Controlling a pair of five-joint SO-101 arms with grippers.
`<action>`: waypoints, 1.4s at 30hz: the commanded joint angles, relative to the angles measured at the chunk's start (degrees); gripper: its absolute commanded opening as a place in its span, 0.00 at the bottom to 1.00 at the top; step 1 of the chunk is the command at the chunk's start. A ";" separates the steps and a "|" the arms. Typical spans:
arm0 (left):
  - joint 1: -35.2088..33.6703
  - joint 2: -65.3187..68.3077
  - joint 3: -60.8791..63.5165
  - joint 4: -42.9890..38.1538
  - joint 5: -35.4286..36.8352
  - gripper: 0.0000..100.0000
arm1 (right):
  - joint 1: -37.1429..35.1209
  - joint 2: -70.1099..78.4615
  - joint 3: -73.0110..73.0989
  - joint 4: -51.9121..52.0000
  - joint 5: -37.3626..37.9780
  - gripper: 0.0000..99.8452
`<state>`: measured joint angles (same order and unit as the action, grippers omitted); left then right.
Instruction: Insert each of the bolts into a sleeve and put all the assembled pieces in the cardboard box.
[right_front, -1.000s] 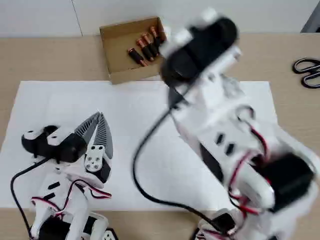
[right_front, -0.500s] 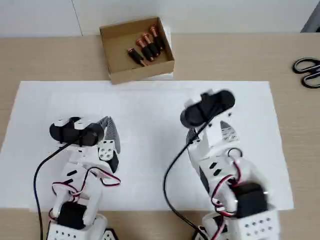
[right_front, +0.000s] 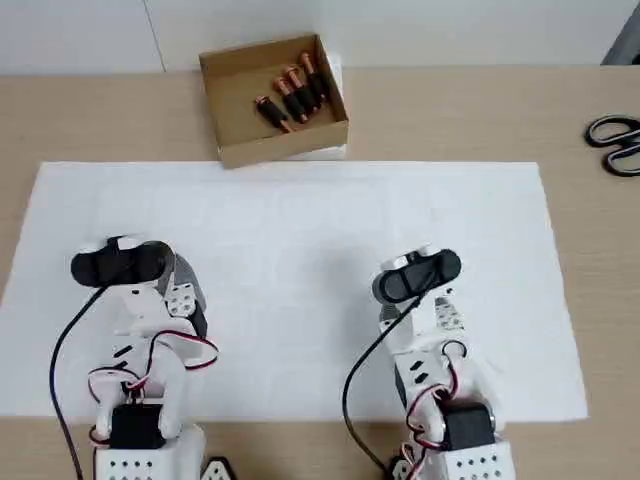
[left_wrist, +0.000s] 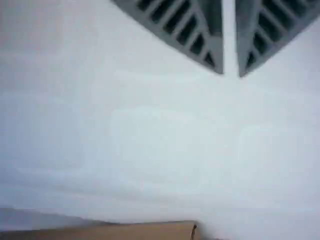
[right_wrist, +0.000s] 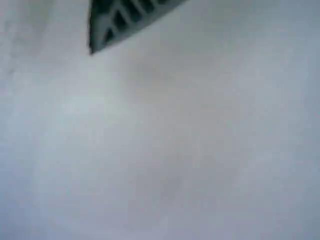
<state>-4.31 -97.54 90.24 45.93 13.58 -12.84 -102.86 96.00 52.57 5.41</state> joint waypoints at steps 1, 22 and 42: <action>0.09 -0.44 0.57 3.34 0.00 0.01 | 0.31 -1.01 0.26 1.63 -0.09 0.02; -0.18 -0.44 3.47 7.03 0.44 0.01 | 0.13 -1.10 0.26 1.36 0.18 0.00; -0.18 -0.44 3.47 7.03 0.44 0.01 | 0.13 -1.10 0.26 1.19 0.26 0.00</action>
<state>-4.31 -97.54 93.85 53.05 13.58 -13.01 -103.12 96.09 54.07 5.41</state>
